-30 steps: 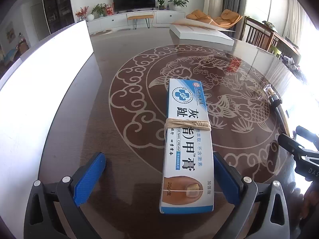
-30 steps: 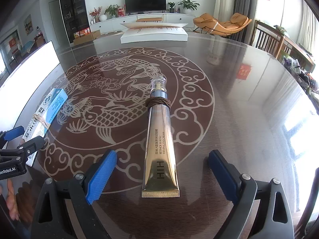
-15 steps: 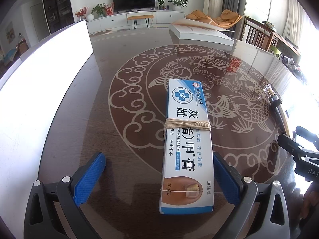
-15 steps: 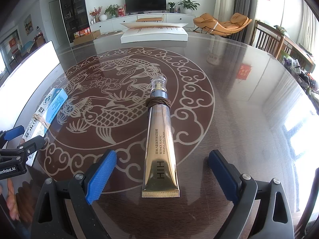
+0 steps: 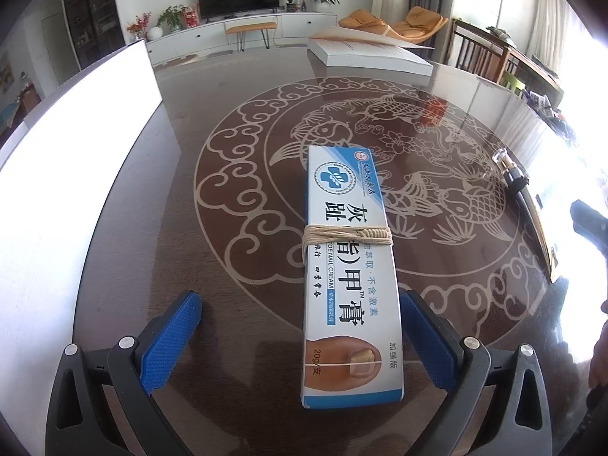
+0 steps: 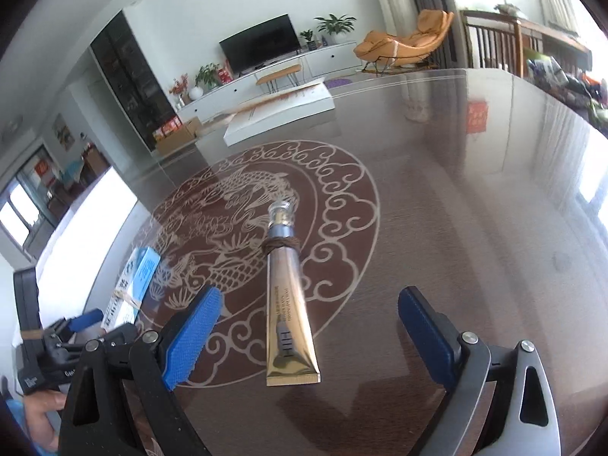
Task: Organize objects
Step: 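Lift the nail cream box and gold tube off the table with both tools, then carry the box and tube into the white box and open both tools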
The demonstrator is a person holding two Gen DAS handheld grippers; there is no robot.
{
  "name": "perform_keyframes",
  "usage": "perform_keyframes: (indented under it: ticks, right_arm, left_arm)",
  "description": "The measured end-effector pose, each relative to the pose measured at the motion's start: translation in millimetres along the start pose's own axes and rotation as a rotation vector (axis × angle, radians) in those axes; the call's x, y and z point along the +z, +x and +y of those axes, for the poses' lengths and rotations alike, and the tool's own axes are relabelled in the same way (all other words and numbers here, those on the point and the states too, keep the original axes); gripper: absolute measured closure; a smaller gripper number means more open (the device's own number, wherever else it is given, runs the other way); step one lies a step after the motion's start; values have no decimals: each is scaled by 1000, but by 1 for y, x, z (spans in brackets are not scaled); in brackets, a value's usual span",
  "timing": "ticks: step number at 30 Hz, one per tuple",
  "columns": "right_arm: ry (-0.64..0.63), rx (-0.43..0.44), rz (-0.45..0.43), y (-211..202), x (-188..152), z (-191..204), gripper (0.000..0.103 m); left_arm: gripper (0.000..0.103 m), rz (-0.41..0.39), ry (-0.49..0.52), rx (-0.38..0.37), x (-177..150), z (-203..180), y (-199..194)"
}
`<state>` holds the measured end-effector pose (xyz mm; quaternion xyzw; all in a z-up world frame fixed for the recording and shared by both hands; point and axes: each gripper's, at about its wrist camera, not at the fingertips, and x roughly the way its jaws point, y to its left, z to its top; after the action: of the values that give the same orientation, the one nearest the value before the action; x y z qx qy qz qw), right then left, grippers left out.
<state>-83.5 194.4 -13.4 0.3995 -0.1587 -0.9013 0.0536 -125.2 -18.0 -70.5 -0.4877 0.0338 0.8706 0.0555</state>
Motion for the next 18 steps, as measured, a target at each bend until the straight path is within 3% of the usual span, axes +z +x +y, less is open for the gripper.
perform_keyframes:
  ticks: [4, 6, 8, 10, 11, 12, 13, 18]
  right_arm:
    - [52, -9, 123, 6, 15, -13, 9]
    - [-9, -21, 196, 18, 20, 4, 12]
    - [-75, -35, 240, 34, 26, 26, 17]
    - [-142, -86, 302, 54, 26, 43, 28]
    - [-171, -117, 321, 62, 25, 51, 42]
    - [-215, -157, 311, 64, 26, 59, 64]
    - [-254, -176, 313, 66, 24, 65, 78]
    - [-223, -127, 283, 35, 17, 65, 77]
  left_arm:
    - [0, -7, 47, -30, 9, -4, -5]
    - [12, -4, 89, -31, 16, -12, -4]
    - [16, 31, 122, -22, 20, -19, 4]
    - [24, 26, 105, -52, 20, -20, 3]
    - [34, 18, 95, -50, 20, -18, 1]
    - [58, -2, 86, -47, 19, -15, -2]
    - [61, -19, 79, -38, 18, -13, -5]
    - [61, -86, 18, -72, 7, 1, -32]
